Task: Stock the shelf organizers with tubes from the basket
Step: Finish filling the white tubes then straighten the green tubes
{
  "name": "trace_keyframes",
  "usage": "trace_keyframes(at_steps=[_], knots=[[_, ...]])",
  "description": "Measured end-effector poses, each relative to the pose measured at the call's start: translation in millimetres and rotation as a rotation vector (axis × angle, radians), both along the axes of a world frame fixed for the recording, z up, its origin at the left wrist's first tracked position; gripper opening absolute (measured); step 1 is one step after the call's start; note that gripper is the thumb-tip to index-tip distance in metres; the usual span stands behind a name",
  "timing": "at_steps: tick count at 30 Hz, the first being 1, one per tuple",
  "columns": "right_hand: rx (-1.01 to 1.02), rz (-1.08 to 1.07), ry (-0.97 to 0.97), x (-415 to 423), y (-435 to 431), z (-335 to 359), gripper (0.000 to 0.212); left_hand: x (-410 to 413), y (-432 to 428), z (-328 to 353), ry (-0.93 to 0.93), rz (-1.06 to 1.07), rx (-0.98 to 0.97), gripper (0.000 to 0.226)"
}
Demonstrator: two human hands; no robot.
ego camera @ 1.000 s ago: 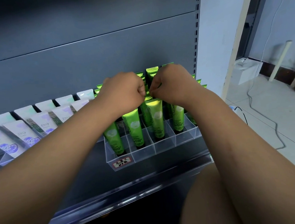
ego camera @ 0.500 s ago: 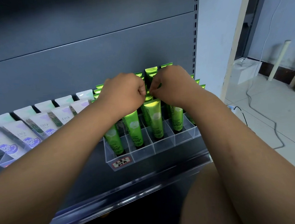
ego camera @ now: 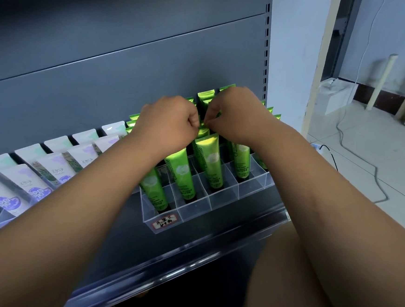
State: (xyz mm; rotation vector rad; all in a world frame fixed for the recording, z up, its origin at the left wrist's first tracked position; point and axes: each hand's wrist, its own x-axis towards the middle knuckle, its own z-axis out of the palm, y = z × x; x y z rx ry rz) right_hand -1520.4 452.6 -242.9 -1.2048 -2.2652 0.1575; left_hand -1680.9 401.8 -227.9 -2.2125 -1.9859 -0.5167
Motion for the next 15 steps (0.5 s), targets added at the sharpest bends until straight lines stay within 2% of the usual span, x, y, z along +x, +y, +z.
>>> trace_keyframes(at_steps=[15], knots=[[-0.028, -0.015, 0.016, 1.3, 2.3, -4.4, 0.017, -1.3, 2.9, -1.6, -0.005, -0.035, -0.003, 0.013]])
